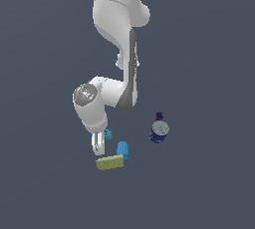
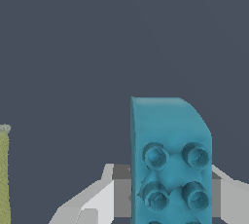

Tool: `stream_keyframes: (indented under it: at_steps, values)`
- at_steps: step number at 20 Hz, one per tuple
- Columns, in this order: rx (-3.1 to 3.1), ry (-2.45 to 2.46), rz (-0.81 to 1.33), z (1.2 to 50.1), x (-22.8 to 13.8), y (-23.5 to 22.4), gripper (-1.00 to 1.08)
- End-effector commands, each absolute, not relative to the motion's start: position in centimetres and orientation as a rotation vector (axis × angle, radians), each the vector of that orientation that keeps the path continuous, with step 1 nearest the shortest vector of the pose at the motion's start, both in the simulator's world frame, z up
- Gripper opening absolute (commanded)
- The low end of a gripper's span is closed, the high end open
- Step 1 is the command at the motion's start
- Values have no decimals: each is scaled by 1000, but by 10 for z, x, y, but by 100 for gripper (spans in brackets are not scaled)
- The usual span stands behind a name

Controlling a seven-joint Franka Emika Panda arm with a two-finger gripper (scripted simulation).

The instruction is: Pick up a designated object from a clutter of objects.

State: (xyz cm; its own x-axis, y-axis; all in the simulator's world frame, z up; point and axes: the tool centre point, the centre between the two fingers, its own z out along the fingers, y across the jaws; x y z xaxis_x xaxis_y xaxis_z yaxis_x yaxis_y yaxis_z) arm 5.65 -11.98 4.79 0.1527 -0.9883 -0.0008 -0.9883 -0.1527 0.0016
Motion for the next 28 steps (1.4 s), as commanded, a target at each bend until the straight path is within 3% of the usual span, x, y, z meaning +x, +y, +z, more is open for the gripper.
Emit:
stream_keyframes:
  at_steps: [1,28]
  values:
    - [2386,-2044,0,62,55,-110,-100]
    - [2382,-2045,4,328,28,78,-100]
